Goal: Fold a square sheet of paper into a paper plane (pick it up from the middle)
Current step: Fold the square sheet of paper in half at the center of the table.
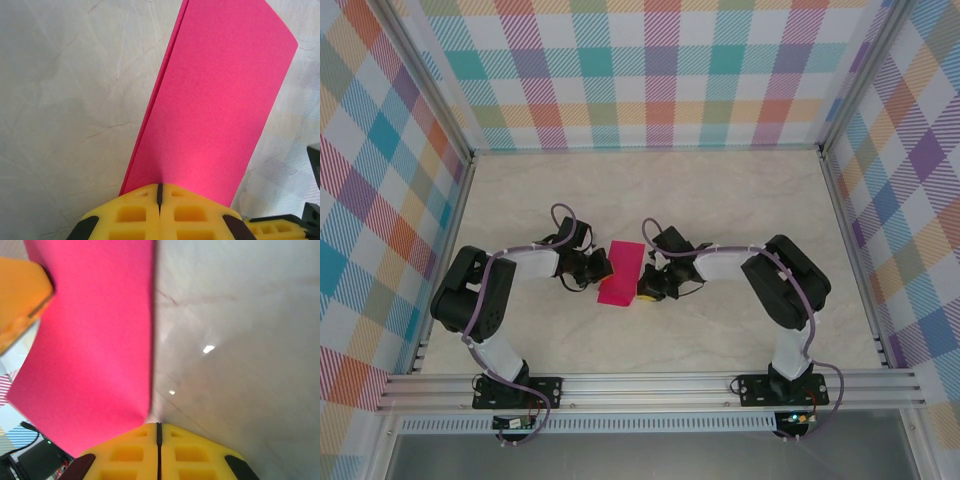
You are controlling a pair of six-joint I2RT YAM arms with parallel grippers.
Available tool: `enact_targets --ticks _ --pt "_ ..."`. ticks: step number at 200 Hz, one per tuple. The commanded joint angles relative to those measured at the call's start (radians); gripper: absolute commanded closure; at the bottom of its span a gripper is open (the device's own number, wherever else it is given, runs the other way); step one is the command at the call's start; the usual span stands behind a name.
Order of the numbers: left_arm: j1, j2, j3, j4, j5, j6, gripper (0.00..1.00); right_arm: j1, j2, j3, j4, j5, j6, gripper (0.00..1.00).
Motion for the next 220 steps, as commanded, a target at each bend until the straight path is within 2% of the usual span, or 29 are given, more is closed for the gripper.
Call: enact_targets --ticks 1,38,86,173,220 --pt "0.003 0.105 -0.106 -0.280 -0.284 -0.011 1.00 0.011 -0.050 0.029 -0.037 -0.005 -0.033 0.93" --pt "0.002 0.099 -0.105 -0.284 -0.275 -0.008 1.00 0.013 -0.048 0.149 -0.034 -0.010 -0.021 0.92" --pt "0.001 0.104 -0.094 -0.286 -0.282 -0.010 1.00 0.067 0.106 0.254 -0.073 -0.022 -0.030 0.92" --pt "0.001 0.107 -0.104 -0.286 -0.294 -0.016 1.00 0.077 0.107 0.094 -0.021 -0.005 -0.023 0.93" --pt "0.001 0.113 -0.101 -0.286 -0.300 -0.017 1.00 0.078 0.056 -0.011 -0.078 -0.014 -0.082 0.93"
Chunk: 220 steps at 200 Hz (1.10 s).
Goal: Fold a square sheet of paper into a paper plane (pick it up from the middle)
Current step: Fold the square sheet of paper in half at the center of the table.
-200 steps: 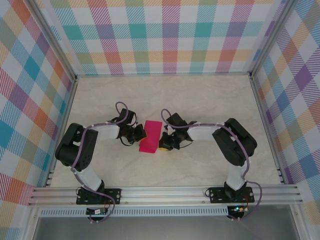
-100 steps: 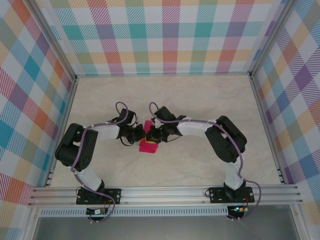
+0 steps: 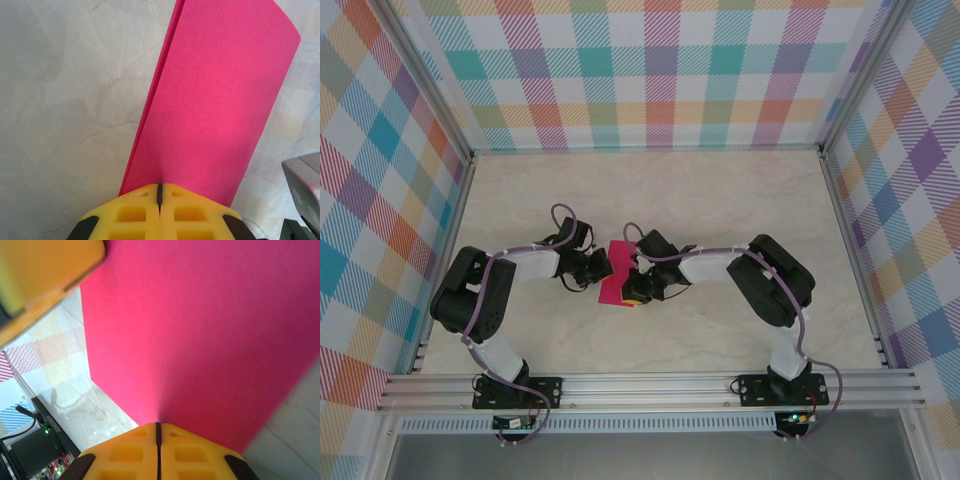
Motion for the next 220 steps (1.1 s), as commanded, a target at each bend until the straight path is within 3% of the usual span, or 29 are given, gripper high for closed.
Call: enact_targets --ticks 1,31,63,100,137,170,220 --pt "0.007 0.117 -0.100 -0.286 -0.284 -0.010 1.00 -0.003 -0.023 -0.083 -0.124 0.002 -0.049 0.93" --pt "0.007 0.117 -0.098 -0.283 -0.278 -0.010 1.00 -0.008 -0.075 -0.129 -0.135 0.006 -0.080 0.93" --pt "0.007 0.113 -0.094 -0.285 -0.270 0.000 1.00 -0.033 -0.122 -0.023 -0.105 0.038 -0.094 0.93" --pt "0.007 0.123 -0.094 -0.278 -0.261 0.005 1.00 -0.045 -0.098 0.076 -0.051 0.172 -0.087 0.94" --pt "0.007 0.124 -0.089 -0.283 -0.260 0.004 1.00 -0.063 -0.028 0.142 -0.021 0.137 -0.100 0.93" --pt "0.007 0.125 -0.085 -0.284 -0.257 0.004 1.00 -0.064 0.068 0.234 -0.155 0.114 -0.137 0.93" --pt "0.007 0.111 -0.091 -0.290 -0.269 0.001 1.00 -0.064 0.062 0.142 -0.145 0.083 -0.120 0.93"
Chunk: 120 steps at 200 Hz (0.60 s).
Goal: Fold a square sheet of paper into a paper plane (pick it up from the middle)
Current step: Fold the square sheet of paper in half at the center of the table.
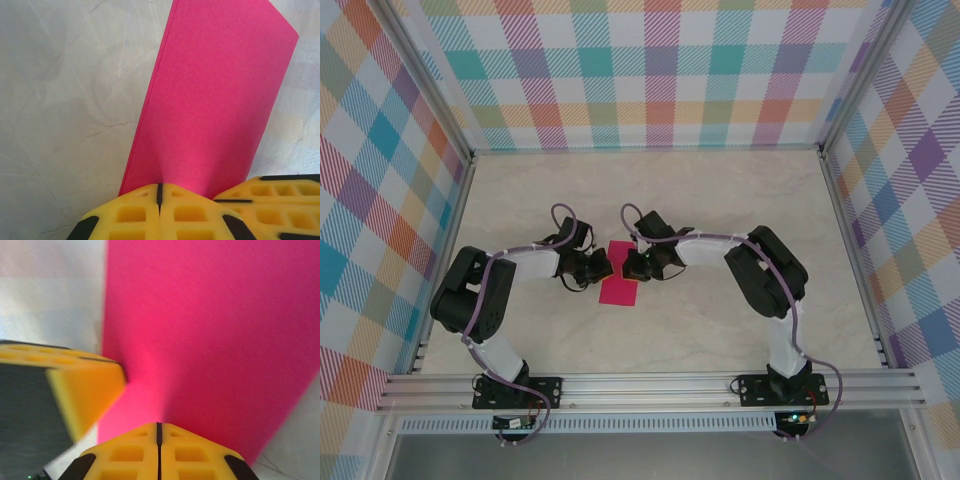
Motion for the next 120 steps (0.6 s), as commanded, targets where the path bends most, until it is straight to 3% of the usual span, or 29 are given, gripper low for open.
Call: enact_targets --ticks 1,54,77,102,120 --pt "0.007 0.110 -0.094 -0.287 -0.269 0.000 1.00 0.000 -0.018 -0.047 -0.038 -0.031 -0.012 0.93" --pt "0.007 0.098 -0.095 -0.277 -0.276 0.010 1.00 0.027 -0.131 -0.206 -0.034 -0.095 -0.048 0.92" --pt "0.007 0.088 -0.077 -0.279 -0.281 0.052 1.00 0.030 -0.198 -0.213 -0.045 -0.057 -0.061 0.93" --pt "0.000 0.076 -0.020 -0.312 -0.265 0.110 1.00 -0.010 -0.253 -0.150 -0.036 0.029 -0.046 0.92" --pt "-0.011 0.036 -0.007 -0.310 -0.239 0.140 1.00 -0.018 -0.195 -0.020 -0.100 0.104 -0.070 0.91"
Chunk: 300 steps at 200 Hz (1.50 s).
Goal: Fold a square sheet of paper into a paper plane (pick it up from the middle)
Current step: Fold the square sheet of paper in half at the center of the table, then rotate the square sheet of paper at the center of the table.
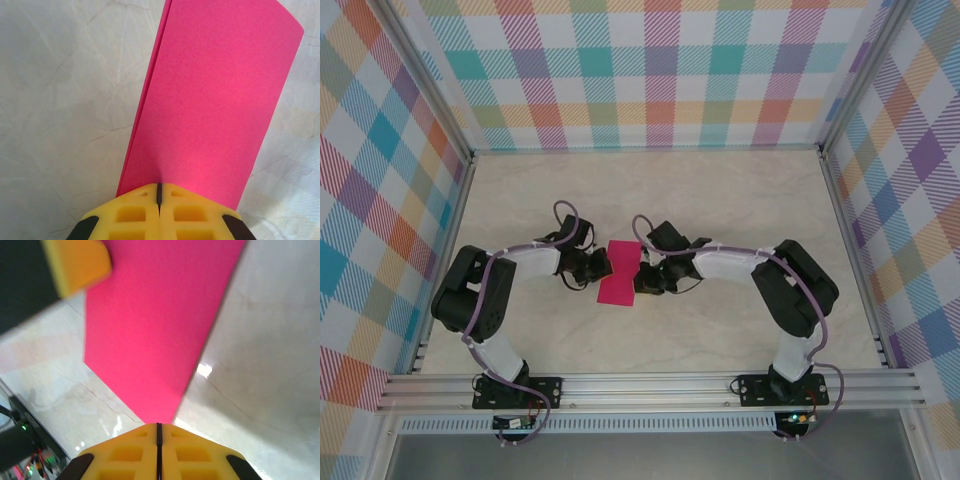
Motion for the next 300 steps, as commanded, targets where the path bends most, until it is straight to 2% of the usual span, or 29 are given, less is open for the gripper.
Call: enact_targets --ticks 1,18,35,61,112,134,159,189,230,248,269,300 --pt "-0.007 0.037 -0.049 -0.243 -0.203 0.076 1.00 -0.021 0.023 0.154 -0.056 0.107 -0.039 0.91" --pt "-0.010 -0.041 -0.063 -0.200 -0.137 0.080 0.90 -0.022 0.136 0.309 -0.175 0.152 -0.043 0.93" --pt "-0.010 -0.119 -0.047 -0.204 -0.108 0.065 0.84 -0.024 0.210 0.385 -0.196 0.173 -0.012 0.94" --pt "-0.009 -0.227 -0.032 -0.265 -0.173 -0.018 0.73 -0.028 0.316 0.530 -0.282 0.211 -0.002 0.94" --pt "-0.008 -0.406 -0.092 -0.316 -0.258 -0.115 0.64 -0.031 0.493 0.761 -0.371 0.105 -0.060 0.93" --pt "-0.008 -0.458 -0.104 -0.322 -0.264 -0.135 0.55 -0.036 0.553 0.831 -0.431 0.122 -0.066 0.93" --pt "-0.009 -0.474 -0.105 -0.319 -0.247 -0.147 0.49 -0.046 0.576 0.844 -0.487 0.184 -0.062 0.93" --pt "-0.013 -0.458 -0.108 -0.296 -0.214 -0.160 0.46 -0.063 0.534 0.784 -0.571 0.343 -0.026 0.93" --pt "-0.046 -0.430 -0.107 -0.247 -0.174 -0.197 0.46 -0.110 0.343 0.523 -0.582 0.499 0.118 0.92" --pt "-0.073 -0.422 -0.110 -0.230 -0.166 -0.213 0.47 -0.135 0.244 0.362 -0.529 0.483 0.183 0.93" --pt "-0.117 -0.407 -0.119 -0.187 -0.158 -0.250 0.49 -0.170 0.130 0.162 -0.409 0.402 0.256 0.93" --pt "-0.204 -0.364 -0.154 -0.022 -0.124 -0.350 0.63 -0.201 -0.037 -0.016 -0.194 0.289 0.266 0.93"
